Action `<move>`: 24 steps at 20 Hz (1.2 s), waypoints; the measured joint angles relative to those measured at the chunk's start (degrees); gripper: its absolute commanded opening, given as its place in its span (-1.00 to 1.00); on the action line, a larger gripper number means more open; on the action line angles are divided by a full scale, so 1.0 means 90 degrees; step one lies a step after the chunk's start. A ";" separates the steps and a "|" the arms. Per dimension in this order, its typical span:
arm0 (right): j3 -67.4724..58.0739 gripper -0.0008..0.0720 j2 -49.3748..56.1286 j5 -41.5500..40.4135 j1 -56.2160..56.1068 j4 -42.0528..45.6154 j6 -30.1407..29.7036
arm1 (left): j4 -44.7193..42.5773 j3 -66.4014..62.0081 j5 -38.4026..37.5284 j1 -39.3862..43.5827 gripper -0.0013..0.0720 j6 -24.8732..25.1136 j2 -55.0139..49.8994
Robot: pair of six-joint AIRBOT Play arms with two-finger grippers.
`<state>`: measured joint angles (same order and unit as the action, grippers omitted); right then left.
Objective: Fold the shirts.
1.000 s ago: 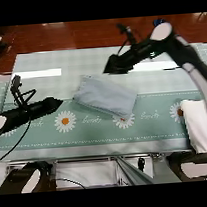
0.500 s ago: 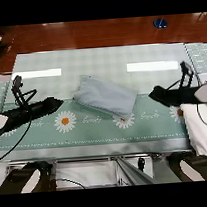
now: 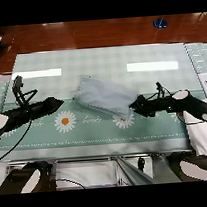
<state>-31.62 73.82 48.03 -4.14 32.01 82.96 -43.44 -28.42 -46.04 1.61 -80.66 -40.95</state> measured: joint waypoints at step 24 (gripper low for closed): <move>-0.6368 -0.93 -0.0430 0.3908 0.1277 0.3135 0.0544 | -0.0002 0.0010 0.0049 0.0000 -0.93 0.0000 -0.0095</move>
<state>-88.92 69.95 83.20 7.35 60.23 87.85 -43.46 -28.34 -45.60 1.61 -80.66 -41.80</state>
